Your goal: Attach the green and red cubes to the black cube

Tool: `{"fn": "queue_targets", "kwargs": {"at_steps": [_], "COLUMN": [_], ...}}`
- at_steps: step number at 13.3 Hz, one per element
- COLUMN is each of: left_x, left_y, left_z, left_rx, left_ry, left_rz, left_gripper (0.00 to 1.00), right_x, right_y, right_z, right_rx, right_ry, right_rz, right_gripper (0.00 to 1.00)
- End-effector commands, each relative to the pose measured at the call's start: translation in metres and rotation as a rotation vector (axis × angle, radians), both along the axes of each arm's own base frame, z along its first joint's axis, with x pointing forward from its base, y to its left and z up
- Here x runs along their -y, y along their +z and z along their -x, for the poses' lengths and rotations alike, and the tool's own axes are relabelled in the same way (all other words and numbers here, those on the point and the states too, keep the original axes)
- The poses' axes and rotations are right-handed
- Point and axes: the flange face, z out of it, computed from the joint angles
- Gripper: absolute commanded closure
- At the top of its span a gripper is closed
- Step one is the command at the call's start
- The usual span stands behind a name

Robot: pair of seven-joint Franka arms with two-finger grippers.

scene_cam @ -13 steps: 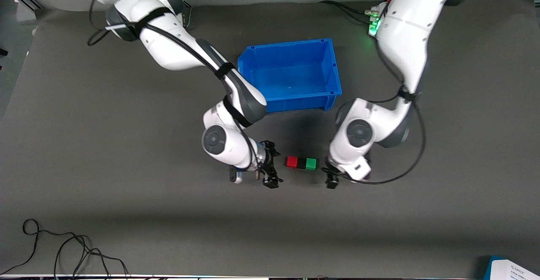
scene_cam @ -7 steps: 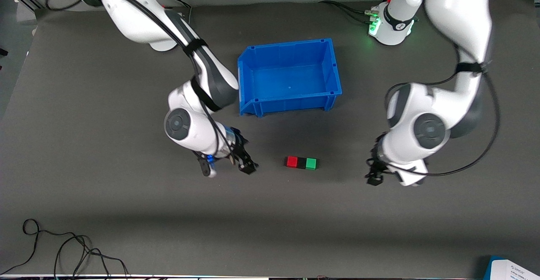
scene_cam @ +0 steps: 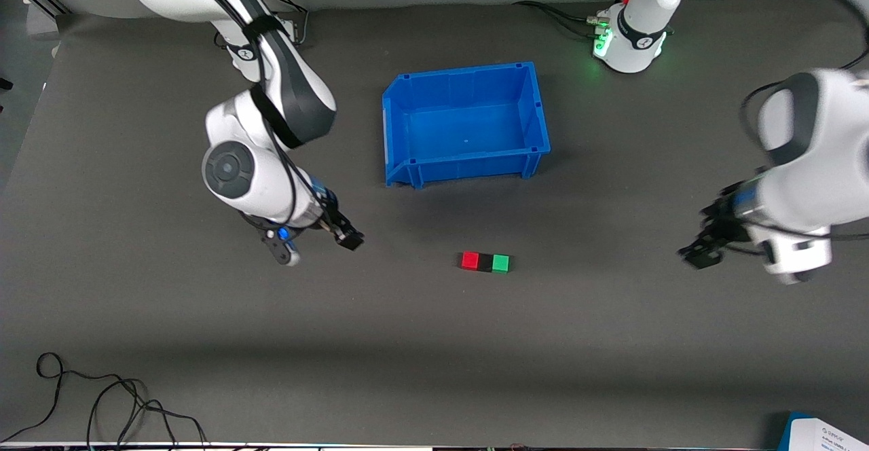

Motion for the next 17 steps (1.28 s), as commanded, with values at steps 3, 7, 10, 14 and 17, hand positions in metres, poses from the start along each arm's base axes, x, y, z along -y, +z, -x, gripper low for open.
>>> {"fn": "queue_targets", "kwargs": {"at_steps": [3,7,10,14,17], "left_x": [-0.085,-0.138,-0.090,-0.049,-0.053], "left_y": [0.062,0.112,0.113,0.116,0.119], "left_z": [0.039,0.058,0.053,0.053,0.054], "left_rx": [-0.018,-0.049,-0.063,-0.056,-0.040], "left_ry": [-0.225,-0.370,-0.470,-0.683,-0.783], "left_rz": [0.036,0.076,0.048,0.058,0.069], "left_gripper": [0.00,0.00,0.00,0.00,0.00], "right_x": [0.074,0.118,0.167,0.217,0.227], "right_y": [0.075,0.121,0.155,0.184,0.194], "right_z": [0.016,0.026,0.036,0.044,0.047], "right_rx": [0.067,0.135,0.189,0.189,0.171], "right_ry": [0.345,0.528,0.754,0.778,0.794], "right_rz": [0.036,0.048,0.074,0.095,0.160], "right_gripper": [0.00,0.00,0.00,0.00,0.00]}}
